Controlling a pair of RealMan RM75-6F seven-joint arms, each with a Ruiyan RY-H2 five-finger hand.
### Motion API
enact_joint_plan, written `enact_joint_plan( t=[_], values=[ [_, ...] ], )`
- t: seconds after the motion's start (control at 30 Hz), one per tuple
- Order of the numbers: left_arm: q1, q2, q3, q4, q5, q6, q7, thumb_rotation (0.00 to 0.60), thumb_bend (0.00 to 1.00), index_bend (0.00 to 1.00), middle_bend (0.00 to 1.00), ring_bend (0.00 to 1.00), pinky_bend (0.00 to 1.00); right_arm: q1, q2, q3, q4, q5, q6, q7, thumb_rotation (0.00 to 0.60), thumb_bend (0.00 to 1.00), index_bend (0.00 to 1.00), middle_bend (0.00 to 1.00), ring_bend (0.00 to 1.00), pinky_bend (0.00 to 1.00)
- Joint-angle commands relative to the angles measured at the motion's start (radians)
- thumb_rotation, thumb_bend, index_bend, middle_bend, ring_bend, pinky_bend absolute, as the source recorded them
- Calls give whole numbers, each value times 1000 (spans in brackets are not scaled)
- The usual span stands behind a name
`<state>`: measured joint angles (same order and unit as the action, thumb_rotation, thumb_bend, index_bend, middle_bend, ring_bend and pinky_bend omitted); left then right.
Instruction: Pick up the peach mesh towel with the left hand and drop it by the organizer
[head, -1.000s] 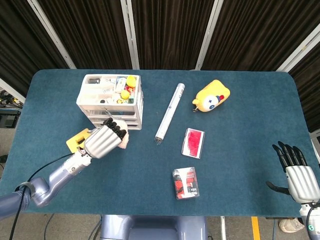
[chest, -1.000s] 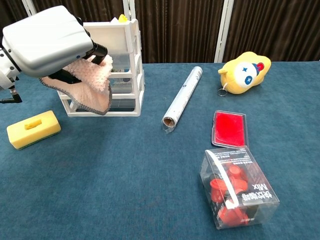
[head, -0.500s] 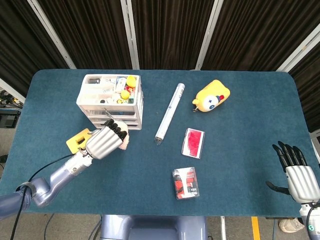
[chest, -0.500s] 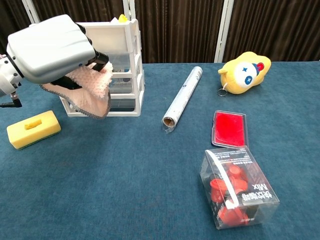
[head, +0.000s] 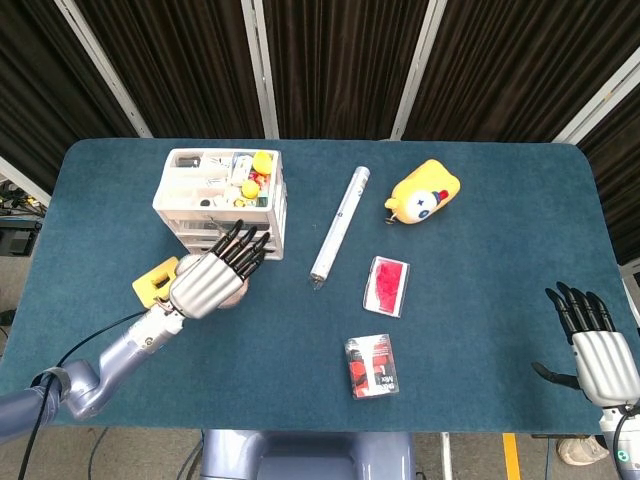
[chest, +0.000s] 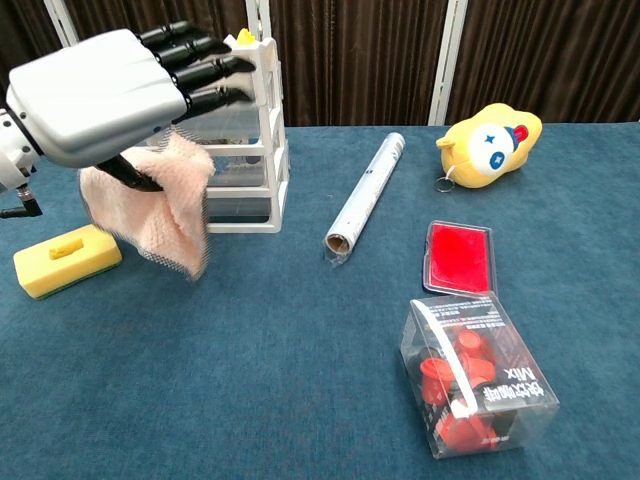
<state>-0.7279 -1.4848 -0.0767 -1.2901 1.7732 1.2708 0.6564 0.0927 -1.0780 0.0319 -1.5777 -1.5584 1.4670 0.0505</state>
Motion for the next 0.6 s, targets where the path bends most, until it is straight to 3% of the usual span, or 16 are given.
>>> enact_joint_plan(
  t=[0.03, 0.23, 0.37, 0.6],
  values=[
    [16, 31, 2, -60, 4, 22, -6, 583, 0, 50, 0, 0, 45, 0, 0, 1, -1, 2, 0, -1, 600, 10, 0, 0, 0, 0],
    [82, 101, 51, -191, 31, 88, -27, 584, 0, 43, 0, 0, 39, 0, 0, 0, -1, 2, -2, -4, 600, 10, 0, 0, 0, 0],
    [146, 153, 109, -257, 48, 126, -42, 584, 0, 43, 0, 0, 40, 0, 0, 0, -2, 2, -3, -8, 600, 10, 0, 0, 0, 0],
    [209, 209, 201, -262, 113, 145, -92, 580, 0, 42, 0, 0, 40, -1, -1, 0, -6, 6, -4, -14, 600, 10, 0, 0, 0, 0]
  ],
)
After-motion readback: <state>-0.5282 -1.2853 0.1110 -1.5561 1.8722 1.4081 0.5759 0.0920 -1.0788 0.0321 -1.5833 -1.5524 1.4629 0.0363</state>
